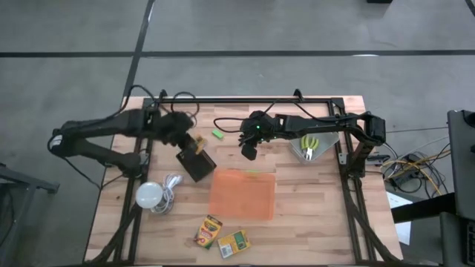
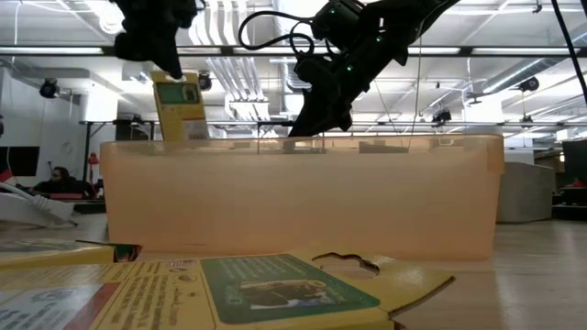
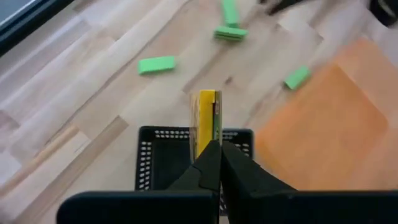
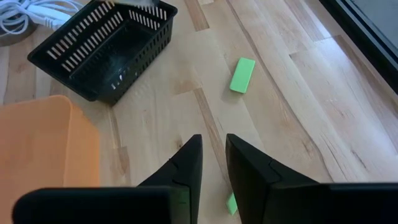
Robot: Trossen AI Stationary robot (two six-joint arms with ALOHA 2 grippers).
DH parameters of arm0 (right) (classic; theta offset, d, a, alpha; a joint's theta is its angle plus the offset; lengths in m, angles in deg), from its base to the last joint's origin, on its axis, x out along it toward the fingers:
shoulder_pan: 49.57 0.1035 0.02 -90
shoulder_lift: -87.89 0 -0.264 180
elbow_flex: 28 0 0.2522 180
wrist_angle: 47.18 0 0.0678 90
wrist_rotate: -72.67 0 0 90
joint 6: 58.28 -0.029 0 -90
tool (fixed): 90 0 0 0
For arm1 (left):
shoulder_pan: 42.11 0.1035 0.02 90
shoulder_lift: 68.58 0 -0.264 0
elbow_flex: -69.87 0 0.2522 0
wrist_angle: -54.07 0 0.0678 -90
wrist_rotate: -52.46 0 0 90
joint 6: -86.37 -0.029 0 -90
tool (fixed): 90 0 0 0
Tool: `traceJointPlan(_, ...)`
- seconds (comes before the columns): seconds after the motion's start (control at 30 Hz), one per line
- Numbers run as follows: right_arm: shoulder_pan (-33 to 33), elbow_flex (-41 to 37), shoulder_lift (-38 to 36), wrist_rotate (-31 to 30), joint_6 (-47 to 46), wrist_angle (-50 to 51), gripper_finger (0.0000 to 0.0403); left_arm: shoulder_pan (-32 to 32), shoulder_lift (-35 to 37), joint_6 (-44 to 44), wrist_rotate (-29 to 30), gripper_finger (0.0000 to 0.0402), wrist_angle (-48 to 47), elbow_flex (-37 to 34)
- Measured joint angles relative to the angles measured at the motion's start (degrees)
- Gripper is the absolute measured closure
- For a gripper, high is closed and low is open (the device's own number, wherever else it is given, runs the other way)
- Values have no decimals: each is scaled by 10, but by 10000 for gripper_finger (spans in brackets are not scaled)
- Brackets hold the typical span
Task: Pick & Place School Supplies
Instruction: Put the left yellow crayon box into the black bin
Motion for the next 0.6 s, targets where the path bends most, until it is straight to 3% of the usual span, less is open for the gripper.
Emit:
traceJointPlan(0.27, 0, 0, 0, 0, 0, 0, 321, 85, -26, -15, -55, 398, 37, -17)
traceJointPlan(0.6, 0, 0, 0, 0, 0, 0, 319, 90, -91, -4, -109, 398, -16, -18)
